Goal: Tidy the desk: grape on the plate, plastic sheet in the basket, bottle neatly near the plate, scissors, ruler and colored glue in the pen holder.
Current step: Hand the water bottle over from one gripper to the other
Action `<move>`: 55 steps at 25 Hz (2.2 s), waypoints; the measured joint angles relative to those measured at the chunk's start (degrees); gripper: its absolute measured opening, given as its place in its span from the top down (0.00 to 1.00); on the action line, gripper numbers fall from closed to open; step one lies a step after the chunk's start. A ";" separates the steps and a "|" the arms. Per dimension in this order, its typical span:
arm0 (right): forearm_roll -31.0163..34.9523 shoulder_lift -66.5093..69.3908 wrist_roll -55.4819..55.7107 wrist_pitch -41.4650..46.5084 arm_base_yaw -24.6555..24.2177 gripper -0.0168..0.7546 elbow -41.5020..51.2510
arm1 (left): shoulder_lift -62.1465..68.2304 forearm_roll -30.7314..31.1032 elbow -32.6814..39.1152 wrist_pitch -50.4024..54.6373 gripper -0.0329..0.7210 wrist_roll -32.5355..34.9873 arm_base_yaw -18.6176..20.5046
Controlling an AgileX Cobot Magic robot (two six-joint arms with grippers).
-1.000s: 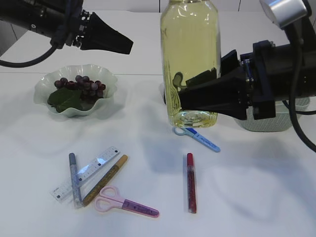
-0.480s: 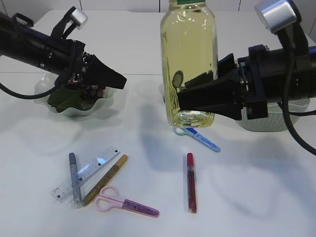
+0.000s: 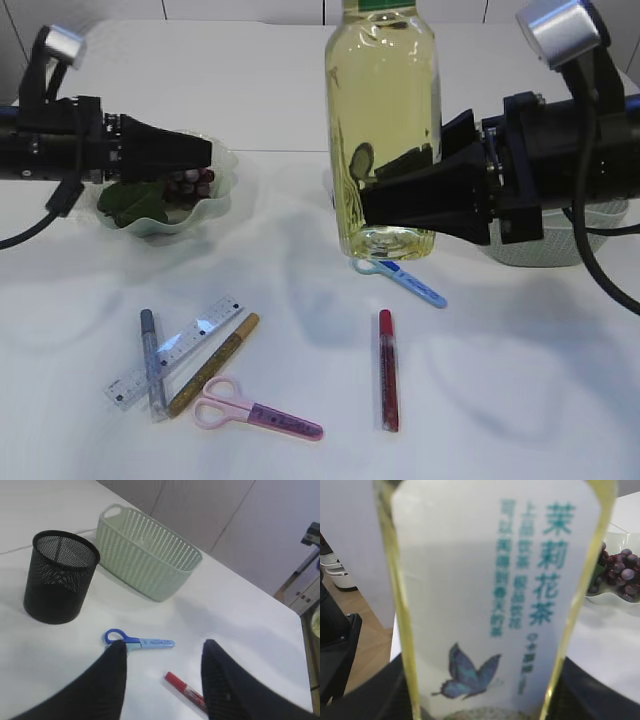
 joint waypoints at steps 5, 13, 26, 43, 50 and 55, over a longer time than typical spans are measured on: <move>-0.71 0.00 0.12 0.00 0.00 0.38 0.00 | -9.86 -3.66 6.75 -0.14 0.54 3.25 -2.18; -0.93 0.00 0.46 0.00 0.00 0.38 0.00 | -17.86 -4.67 7.25 0.55 0.56 3.60 -9.41; -1.29 0.00 2.14 -0.08 0.00 0.38 0.00 | -17.99 -6.94 7.25 0.42 0.33 -1.54 -15.67; -1.74 0.35 5.05 0.14 -0.23 0.38 0.00 | -13.62 -8.35 4.32 -3.95 0.11 1.05 -22.20; -2.86 1.05 5.27 0.25 -0.13 0.38 0.00 | -10.05 -8.35 0.71 -3.10 0.13 1.05 -22.63; -2.85 1.05 5.27 -0.08 1.14 0.38 0.00 | -9.70 -8.35 0.20 -2.82 0.14 1.16 -22.76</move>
